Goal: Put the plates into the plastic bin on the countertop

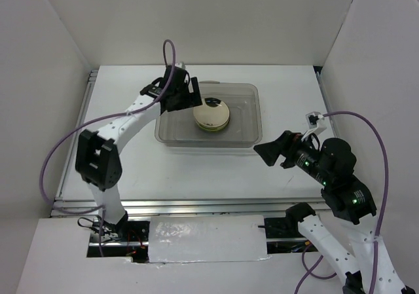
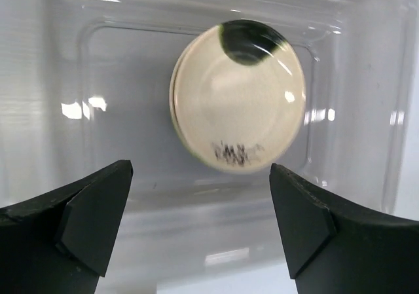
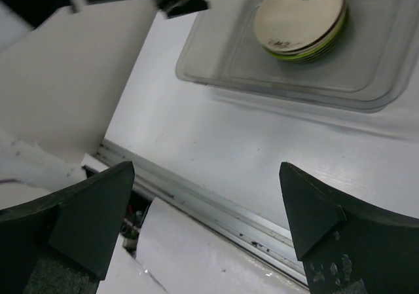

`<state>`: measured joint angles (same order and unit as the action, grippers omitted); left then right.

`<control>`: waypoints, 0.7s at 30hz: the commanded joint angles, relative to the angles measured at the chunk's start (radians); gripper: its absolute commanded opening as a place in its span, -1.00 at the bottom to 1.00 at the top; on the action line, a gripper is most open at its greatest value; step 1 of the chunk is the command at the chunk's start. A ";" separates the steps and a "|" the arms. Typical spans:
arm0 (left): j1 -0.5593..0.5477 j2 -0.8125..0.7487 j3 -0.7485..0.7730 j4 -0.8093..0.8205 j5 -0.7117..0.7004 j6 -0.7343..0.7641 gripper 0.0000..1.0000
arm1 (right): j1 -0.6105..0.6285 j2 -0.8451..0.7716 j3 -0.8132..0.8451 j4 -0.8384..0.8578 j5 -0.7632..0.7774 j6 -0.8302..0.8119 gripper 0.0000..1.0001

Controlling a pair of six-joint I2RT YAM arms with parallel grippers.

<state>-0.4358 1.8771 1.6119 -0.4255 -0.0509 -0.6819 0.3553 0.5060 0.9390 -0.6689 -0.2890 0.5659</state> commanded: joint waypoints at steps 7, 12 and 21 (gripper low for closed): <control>-0.002 -0.568 -0.079 -0.530 -0.568 0.045 0.99 | 0.099 0.127 0.266 -0.274 0.638 -0.075 1.00; 0.219 -0.876 -0.273 -0.616 -0.595 0.119 0.99 | 0.168 0.100 0.400 -0.429 0.858 -0.046 1.00; 0.275 -1.350 -0.409 -0.674 -0.472 0.059 0.99 | 0.165 -0.003 0.549 -0.598 0.762 -0.119 1.00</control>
<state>-0.1673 0.6182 1.2182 -1.0653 -0.5549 -0.6075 0.5148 0.5343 1.4662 -1.1812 0.4911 0.4831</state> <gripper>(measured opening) 0.993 0.997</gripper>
